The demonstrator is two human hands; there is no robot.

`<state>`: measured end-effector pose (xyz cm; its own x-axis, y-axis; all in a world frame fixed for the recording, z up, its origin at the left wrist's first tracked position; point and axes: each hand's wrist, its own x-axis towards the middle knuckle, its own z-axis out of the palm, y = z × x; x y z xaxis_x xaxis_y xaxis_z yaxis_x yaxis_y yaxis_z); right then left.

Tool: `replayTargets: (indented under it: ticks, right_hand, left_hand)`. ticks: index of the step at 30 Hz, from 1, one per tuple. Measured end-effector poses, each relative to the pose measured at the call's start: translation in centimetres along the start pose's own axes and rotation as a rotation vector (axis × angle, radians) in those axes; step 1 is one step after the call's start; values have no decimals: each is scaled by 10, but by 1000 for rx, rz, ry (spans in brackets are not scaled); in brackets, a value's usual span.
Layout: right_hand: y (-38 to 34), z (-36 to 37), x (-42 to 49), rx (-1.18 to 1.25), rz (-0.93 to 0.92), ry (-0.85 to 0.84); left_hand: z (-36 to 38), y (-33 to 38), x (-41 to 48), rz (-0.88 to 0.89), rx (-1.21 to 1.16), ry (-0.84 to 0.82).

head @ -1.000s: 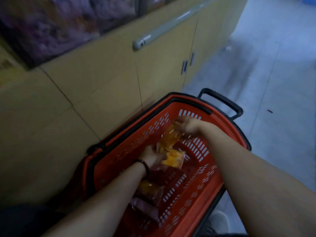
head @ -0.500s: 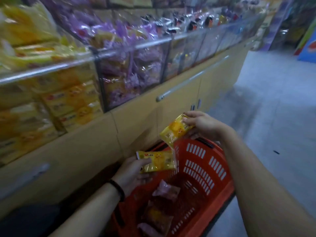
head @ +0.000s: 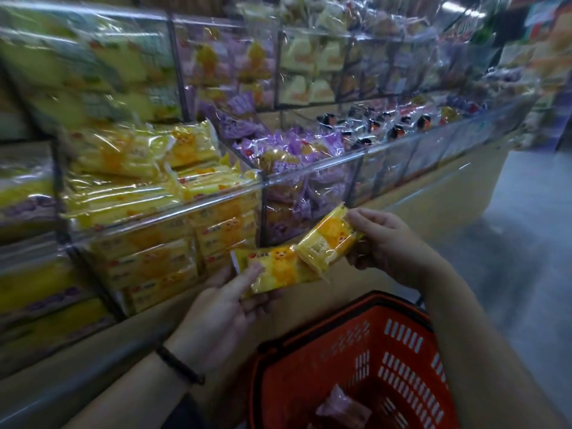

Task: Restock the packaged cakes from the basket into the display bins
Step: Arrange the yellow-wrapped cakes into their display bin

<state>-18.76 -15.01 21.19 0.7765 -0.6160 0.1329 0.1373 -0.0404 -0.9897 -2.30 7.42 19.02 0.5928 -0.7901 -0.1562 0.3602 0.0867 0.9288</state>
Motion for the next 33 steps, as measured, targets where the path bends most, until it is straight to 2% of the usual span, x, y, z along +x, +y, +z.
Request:
replayTargets:
  ticks: [3,7,10,18,22,26,28,33]
  right_hand:
    - [-6,18,5,27,-62,51]
    - [-5,41,9,35,-119,72]
    - [-4,56,11,36,-174,124]
    - [-5,91,5,-258,-345,227]
    - [-12,97,-1,-334,-369,132]
    - [-31,95,-14,-500,-400,-198]
    - [-38,97,-20,-576,-463,-238]
    - [-57,115,-26,-273,-520,-187]
  left_hand:
    - [-6,17,-3,25,-21,18]
    - [-10,29,-8,69,76,0]
    - [-7,34,-13,42,65,-24]
    - [8,28,-22,81,203,-45]
    - [9,29,-28,131,217,-18]
    - [19,42,-39,304,220,41]
    - [20,50,-46,356,229,80]
    - [9,93,-66,413,309,33]
